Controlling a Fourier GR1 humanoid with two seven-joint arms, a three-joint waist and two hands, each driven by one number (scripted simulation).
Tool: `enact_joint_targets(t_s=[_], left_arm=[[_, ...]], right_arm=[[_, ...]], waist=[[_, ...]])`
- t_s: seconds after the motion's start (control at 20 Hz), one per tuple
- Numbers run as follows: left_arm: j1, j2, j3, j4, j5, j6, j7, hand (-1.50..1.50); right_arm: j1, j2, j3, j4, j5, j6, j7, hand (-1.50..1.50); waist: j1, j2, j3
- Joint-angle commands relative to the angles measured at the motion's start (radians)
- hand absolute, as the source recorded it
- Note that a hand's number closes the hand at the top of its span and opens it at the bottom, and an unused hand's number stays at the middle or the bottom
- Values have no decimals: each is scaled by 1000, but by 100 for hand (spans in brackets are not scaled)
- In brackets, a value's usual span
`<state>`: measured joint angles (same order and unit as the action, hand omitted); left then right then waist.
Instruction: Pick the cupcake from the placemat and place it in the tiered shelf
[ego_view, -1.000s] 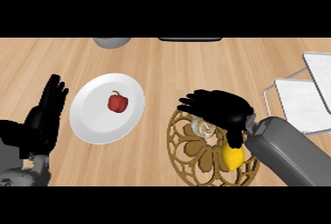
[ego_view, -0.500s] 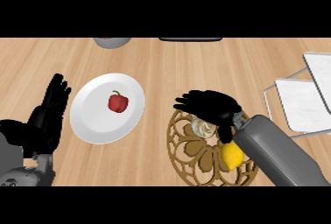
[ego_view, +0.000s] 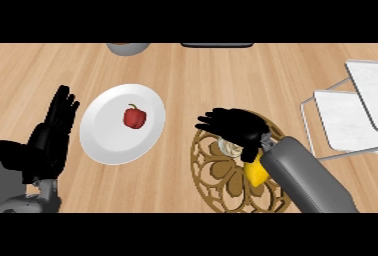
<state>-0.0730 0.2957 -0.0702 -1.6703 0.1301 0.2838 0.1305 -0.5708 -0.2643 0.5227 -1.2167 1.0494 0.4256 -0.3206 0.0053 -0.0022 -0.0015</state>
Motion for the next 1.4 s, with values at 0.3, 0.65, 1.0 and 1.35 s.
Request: enact_joint_targets(t_s=[0.3, 0.65, 1.0, 1.35], left_arm=[[8, -14, 30, -62, -38, -22, 52, 0], [31, -29, 52, -13, -48, -20, 8, 0], [104, 1, 126, -31, -9, -23, 5, 0], [76, -15, 99, -40, -16, -27, 24, 0]], right_arm=[[-5, 63, 25, 124, 143, -50, -80, 150], [159, -5, -98, 31, 152, -149, 63, 150], [463, -92, -436, 3, 22, -265, 306, 150], [685, -65, -513, -432, -152, -138, 347, 150]], waist=[[2, 2, 2], [-56, -10, 1], [-129, -25, 0], [-95, -18, -2]])
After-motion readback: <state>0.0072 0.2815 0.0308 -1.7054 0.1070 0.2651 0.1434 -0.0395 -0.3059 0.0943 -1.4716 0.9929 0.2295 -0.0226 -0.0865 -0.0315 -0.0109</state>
